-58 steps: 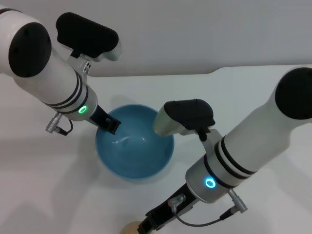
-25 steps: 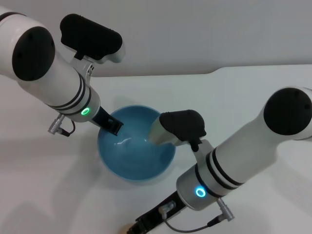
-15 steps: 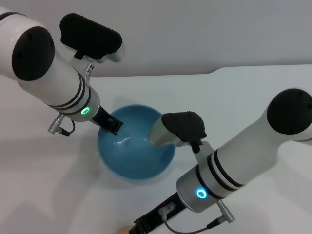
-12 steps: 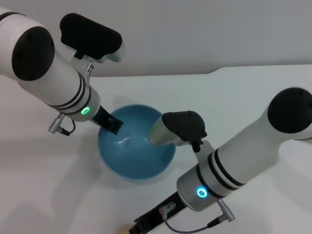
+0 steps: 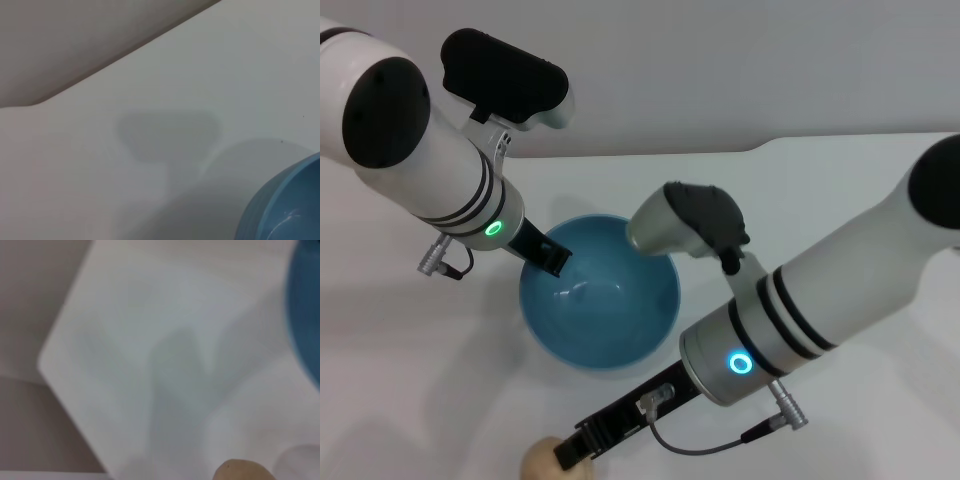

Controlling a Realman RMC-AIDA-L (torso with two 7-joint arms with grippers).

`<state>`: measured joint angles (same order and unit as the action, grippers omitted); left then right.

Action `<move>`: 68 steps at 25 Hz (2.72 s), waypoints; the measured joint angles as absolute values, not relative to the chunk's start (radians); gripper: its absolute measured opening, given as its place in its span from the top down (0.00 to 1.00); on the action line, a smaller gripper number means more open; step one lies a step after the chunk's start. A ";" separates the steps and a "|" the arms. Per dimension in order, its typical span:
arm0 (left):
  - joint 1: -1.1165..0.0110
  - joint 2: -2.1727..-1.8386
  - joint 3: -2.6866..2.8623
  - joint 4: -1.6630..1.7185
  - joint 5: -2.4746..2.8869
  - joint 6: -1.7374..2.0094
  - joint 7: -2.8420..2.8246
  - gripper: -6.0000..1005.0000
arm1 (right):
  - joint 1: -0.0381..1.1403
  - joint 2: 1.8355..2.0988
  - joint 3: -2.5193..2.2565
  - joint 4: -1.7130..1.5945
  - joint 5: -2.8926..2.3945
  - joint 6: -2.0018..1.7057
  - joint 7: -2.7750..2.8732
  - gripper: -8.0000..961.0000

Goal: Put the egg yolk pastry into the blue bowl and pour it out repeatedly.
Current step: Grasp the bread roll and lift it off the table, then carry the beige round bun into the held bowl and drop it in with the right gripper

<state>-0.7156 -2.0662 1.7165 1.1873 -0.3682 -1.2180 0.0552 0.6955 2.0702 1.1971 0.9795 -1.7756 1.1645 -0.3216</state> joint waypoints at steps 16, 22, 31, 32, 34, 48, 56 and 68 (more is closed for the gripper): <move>-0.715 -2.066 1.718 1.187 -0.368 -1.283 0.057 1.00 | 0.466 2.066 1.510 1.389 -1.896 1.394 -0.324 0.98; -0.714 -2.066 1.718 1.187 -0.368 -1.296 0.057 1.00 | 0.441 2.067 1.541 1.417 -2.005 1.414 -0.275 0.98; -0.717 -2.066 1.717 1.187 -0.368 -1.297 0.057 1.00 | 0.432 2.070 1.628 1.413 -2.112 1.380 -0.260 0.98; -0.717 -2.066 1.717 1.187 -0.368 -1.299 0.057 1.00 | 0.436 2.069 1.636 1.406 -2.115 1.361 -0.267 0.98; -0.717 -2.066 1.717 1.187 -0.368 -1.301 0.057 1.00 | 0.440 2.069 1.641 1.398 -2.115 1.351 -0.273 0.98; -0.722 -2.067 1.742 1.187 -0.435 -1.348 0.069 1.00 | 0.548 2.076 1.635 1.186 -2.017 1.221 -0.395 0.97; -0.726 -2.068 1.743 1.187 -0.436 -1.350 0.069 1.00 | 0.552 2.075 1.635 1.138 -1.980 1.227 -0.409 0.97; -0.733 -2.069 1.744 1.191 -0.437 -1.351 0.069 1.00 | 0.541 2.077 1.621 1.033 -1.827 1.177 -0.548 0.90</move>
<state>-0.7326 -2.0687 1.7443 1.1907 -0.4375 -1.3512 0.0691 0.5411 2.0768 1.6211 1.0330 -1.8268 1.1766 -0.5477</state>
